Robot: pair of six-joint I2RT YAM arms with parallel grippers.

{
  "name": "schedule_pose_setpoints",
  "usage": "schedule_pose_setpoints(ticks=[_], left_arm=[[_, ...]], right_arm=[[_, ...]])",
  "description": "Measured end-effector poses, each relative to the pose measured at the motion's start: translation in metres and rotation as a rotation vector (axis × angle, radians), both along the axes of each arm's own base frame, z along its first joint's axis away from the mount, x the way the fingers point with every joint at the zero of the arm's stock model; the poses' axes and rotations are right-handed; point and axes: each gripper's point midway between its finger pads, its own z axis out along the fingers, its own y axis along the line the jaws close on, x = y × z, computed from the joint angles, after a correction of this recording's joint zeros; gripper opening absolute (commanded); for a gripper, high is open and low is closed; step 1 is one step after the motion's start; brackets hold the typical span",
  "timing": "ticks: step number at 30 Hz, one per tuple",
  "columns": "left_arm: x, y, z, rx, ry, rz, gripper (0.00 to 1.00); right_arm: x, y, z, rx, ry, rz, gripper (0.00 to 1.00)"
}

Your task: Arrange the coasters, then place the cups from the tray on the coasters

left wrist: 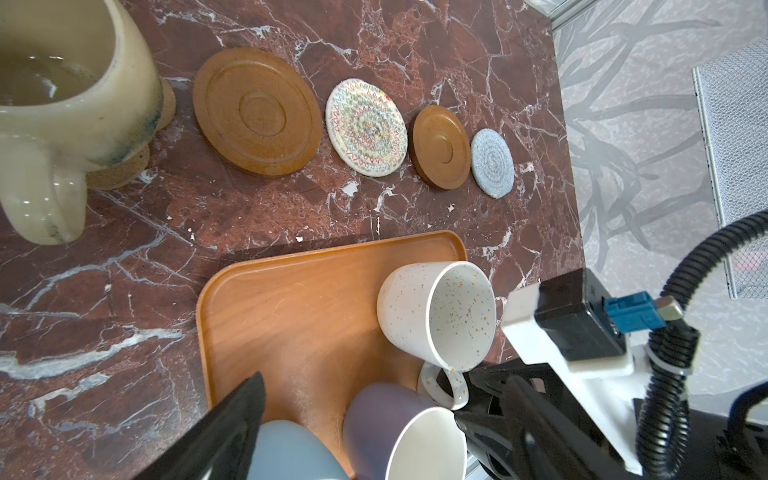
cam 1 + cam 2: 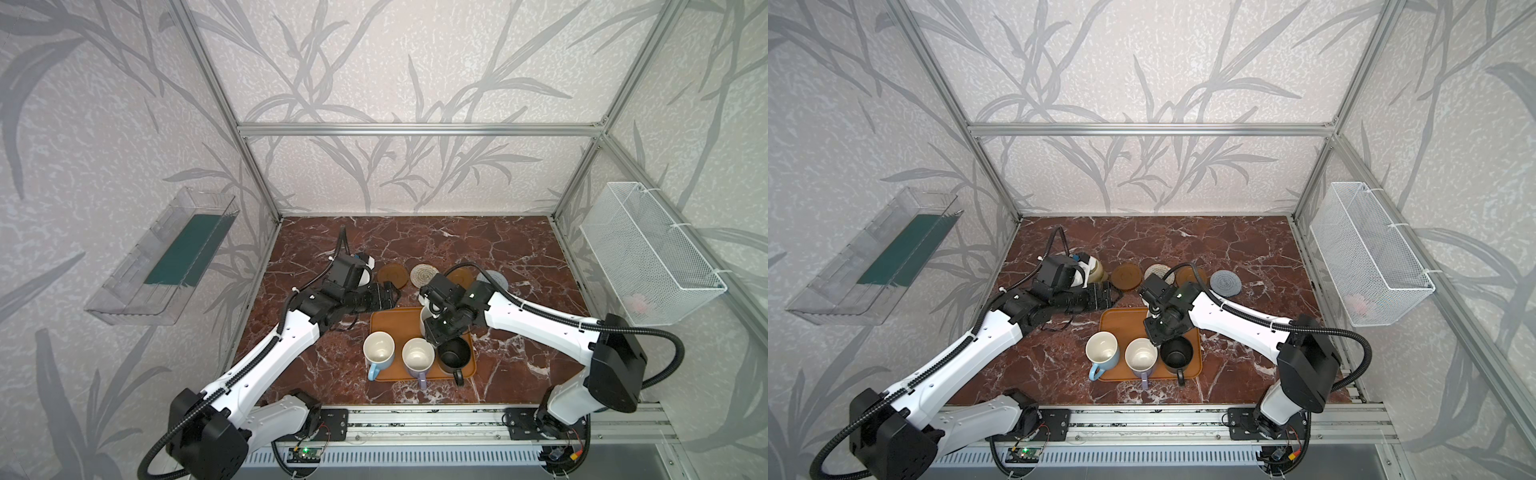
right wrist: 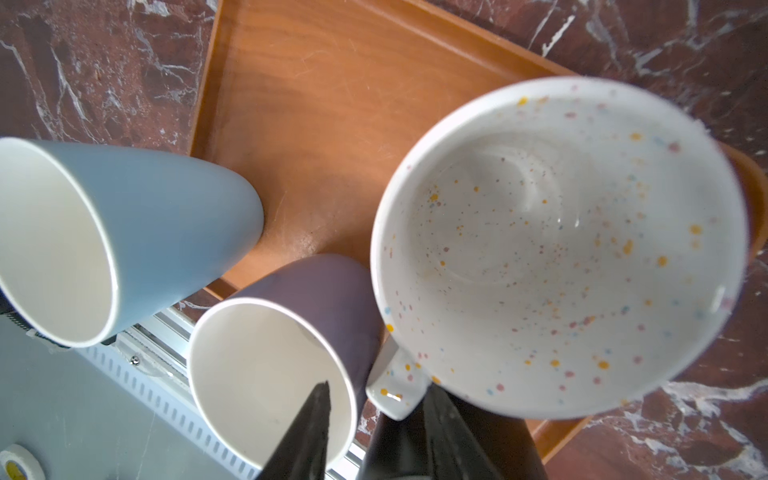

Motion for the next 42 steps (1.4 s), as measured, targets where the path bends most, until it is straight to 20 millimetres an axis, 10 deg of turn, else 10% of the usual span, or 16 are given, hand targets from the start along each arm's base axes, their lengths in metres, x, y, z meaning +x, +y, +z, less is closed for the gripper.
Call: schedule_pose_setpoints(ticks=[29,42], left_arm=[[0.002,0.01,0.002,0.029,-0.036,0.042,0.91],[-0.001,-0.018,0.015,-0.12,-0.044,-0.056,0.99]], right_arm=[[0.024,-0.018,-0.036,-0.144,-0.029,-0.024,0.29],[0.029,-0.019,-0.04,-0.164,-0.053,-0.018,0.27]])
